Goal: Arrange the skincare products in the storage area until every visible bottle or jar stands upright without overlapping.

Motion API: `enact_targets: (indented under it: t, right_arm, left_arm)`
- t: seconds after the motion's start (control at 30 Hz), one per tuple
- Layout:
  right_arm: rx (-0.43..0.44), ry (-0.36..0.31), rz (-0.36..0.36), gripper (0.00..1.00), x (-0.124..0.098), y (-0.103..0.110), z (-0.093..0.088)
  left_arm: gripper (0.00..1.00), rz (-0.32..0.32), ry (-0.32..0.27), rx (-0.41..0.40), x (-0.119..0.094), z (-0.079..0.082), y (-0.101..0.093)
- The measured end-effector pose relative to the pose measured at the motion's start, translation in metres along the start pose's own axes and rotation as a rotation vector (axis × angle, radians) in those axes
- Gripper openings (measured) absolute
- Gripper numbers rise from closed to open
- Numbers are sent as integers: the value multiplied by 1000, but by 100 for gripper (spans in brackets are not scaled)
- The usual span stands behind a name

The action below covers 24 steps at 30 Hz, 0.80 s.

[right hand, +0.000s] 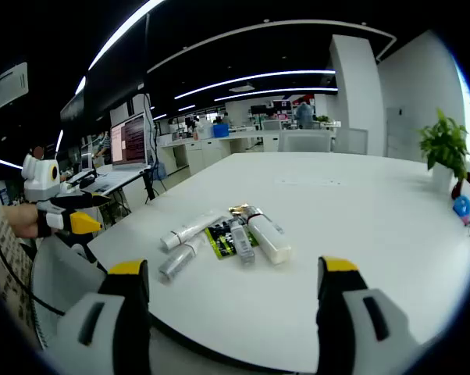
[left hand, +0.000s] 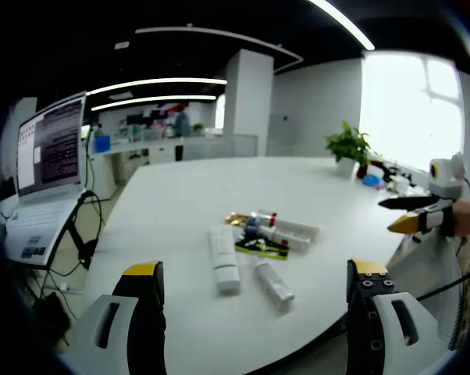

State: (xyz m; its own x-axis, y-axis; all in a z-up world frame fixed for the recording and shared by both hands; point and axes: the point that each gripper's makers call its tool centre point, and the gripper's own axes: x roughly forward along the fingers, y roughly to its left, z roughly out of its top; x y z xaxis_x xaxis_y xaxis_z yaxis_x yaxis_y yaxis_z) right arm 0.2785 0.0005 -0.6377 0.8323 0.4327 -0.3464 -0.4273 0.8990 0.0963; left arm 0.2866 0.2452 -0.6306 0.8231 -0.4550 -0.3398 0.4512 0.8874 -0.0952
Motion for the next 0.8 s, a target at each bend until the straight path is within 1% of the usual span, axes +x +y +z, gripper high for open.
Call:
enact_targets:
  t: [0.27,0.8]
  right_arm:
    - [1,-8,-2,90,-1,-1,1]
    - [-13,5,16,89,0,4,0]
  left_arm:
    - [96,2,8,8,1,-1,1]
    - [95,-7,23,14,3,-5,0]
